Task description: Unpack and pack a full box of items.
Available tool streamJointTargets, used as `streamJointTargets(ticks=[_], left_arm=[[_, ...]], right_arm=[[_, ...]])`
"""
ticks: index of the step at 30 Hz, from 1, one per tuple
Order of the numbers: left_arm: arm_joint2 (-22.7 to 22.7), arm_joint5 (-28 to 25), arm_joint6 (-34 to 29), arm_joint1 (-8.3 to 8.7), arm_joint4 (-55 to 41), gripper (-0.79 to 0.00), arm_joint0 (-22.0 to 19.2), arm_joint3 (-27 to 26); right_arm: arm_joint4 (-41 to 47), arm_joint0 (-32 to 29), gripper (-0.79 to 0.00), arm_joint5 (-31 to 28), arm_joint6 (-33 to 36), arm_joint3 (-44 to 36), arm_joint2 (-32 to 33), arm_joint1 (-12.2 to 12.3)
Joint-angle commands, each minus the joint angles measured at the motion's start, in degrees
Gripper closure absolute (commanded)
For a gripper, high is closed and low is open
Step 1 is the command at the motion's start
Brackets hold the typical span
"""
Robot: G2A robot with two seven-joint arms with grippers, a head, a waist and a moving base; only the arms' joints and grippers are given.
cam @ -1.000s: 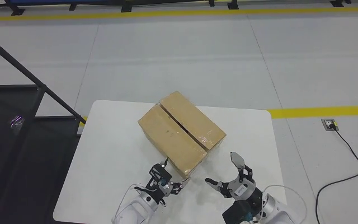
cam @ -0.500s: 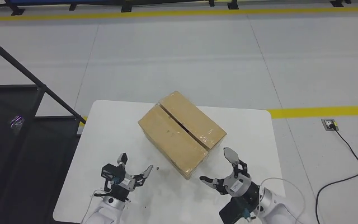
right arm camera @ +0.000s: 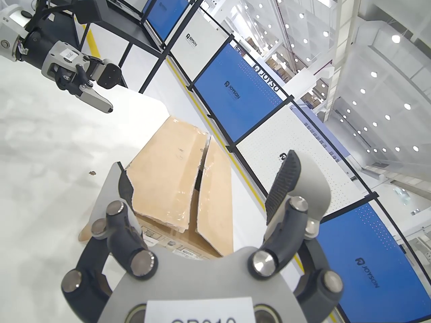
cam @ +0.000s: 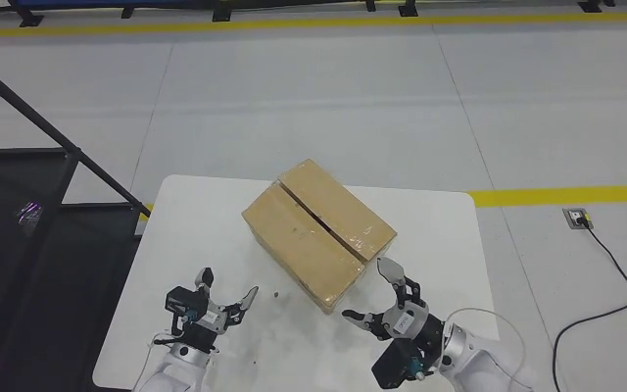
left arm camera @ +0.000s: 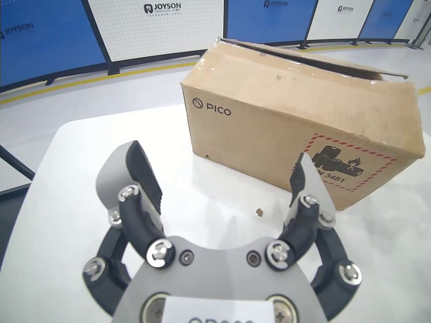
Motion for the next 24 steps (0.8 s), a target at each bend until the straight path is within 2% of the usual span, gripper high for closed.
streamJointTargets(ticks=[1,3,7,9,13,16,24], left_arm=[[0.9,-1.3,-1.8,-0.13,-1.7,-0.785,-0.9,0.3],[2.3,-1.3,-4.3,-0.47,-4.1,-0.785,-3.7,1.3],[5.8,5.4,-4.9,-1.39,-2.4,-0.785,-9.4,4.6],[7.7,6.8,-5.3,-1.89,-3.0,-0.785,-11.5,6.1],[8.5,11.6,-4.4,-2.49,-2.1,-0.785,-15.5,9.1],[8.7,13.4,-3.4,-2.79,-1.9,-0.785,-16.9,10.6],[7.3,13.1,-3.0,-2.65,-2.2,-0.785,-16.3,10.2]], right_arm=[[0.3,0.6,-0.785,0.6,0.3,-0.3,-0.8,-0.1],[0.0,1.8,-0.785,1.3,0.6,-0.4,-1.9,-0.3],[-0.9,3.8,-0.785,3.5,2.2,-0.8,-4.1,-0.7],[-0.8,4.5,-0.785,4.9,2.7,-0.8,-4.9,-0.9],[-0.2,5.4,-0.785,7.0,3.0,-0.3,-5.9,-1.3],[0.4,5.6,-0.785,7.8,2.9,0.2,-6.0,-1.4],[1.7,5.3,-0.785,8.6,3.7,0.7,-5.8,-1.5]])
